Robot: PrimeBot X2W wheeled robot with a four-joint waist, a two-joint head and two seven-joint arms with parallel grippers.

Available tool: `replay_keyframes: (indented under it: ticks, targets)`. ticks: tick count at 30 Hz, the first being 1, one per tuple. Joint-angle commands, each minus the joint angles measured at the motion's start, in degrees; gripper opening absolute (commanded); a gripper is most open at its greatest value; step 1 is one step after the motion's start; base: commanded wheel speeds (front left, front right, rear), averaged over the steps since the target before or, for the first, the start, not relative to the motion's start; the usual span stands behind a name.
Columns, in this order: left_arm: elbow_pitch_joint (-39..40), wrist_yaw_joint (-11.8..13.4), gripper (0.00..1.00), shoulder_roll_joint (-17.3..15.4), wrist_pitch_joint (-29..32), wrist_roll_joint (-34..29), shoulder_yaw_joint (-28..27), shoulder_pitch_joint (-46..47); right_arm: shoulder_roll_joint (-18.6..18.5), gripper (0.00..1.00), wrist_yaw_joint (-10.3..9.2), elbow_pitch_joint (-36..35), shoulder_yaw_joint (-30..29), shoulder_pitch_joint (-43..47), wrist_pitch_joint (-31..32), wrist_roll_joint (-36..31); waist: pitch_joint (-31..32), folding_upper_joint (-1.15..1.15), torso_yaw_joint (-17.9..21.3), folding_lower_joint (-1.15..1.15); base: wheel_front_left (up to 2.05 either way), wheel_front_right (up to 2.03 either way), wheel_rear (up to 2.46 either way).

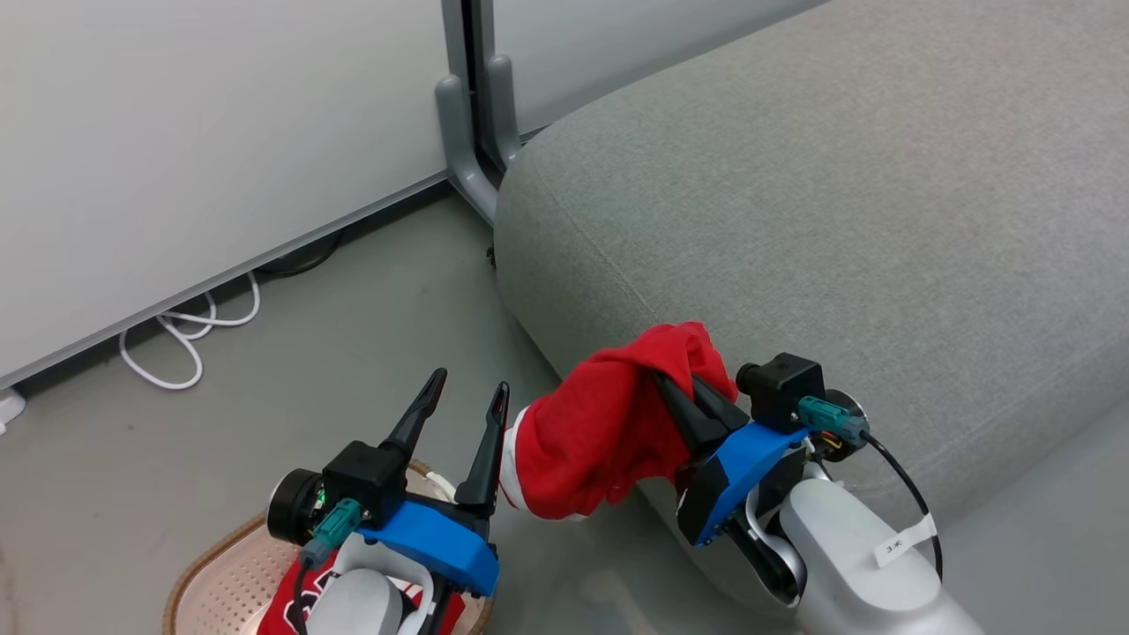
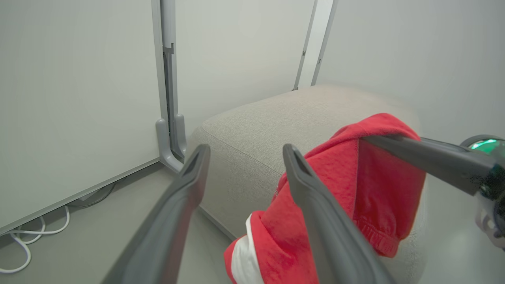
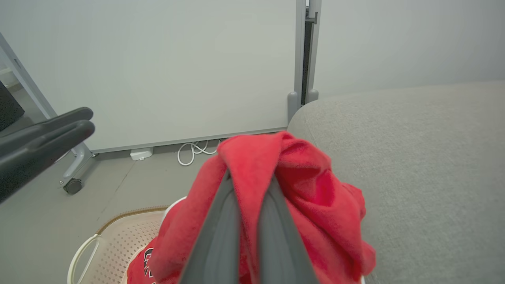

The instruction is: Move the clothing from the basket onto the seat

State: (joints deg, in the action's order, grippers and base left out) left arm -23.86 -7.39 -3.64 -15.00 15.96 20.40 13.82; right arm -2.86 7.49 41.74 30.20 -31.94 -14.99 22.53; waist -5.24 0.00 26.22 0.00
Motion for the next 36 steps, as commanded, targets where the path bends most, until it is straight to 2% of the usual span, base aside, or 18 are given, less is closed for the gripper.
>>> replay_keyframes:
  ticks: [1, 8, 25, 36]
  targets:
    - [0.1, -0.1, 1.00, -0.4, -0.3, -0.3, -0.1, 0.8, 0.0, 0.00, 0.01, -0.2, 0.1, 0.6, -0.3, 0.0, -0.2, 0.00, 1.8, 0.00, 0.00, 0.00, 0.00]
    - [0.0, -0.1, 1.00, -0.4, -0.3, -0.3, 0.1, 0.7, 0.0, 0.00, 0.01, -0.7, 0.4, 0.7, -0.3, 0.6, -0.5, 0.00, 4.4, 0.00, 0.00, 0.00, 0.00]
    - [0.1, -0.1, 1.00, -1.6, -0.3, 0.0, 1.2, 1.5, 0.0, 0.00, 0.01, -1.4, -2.8, -1.0, -0.3, 0.7, -3.2, 0.00, 4.6, 0.00, 0.00, 0.00, 0.00]
    - [2.2, -0.1, 1.00, -4.3, -0.3, -1.7, 2.0, 3.6, 0.0, 0.00, 0.01, 1.8, -14.7, -11.6, -0.3, -1.8, -10.3, 0.00, 2.6, 0.00, 0.00, 0.00, 0.00]
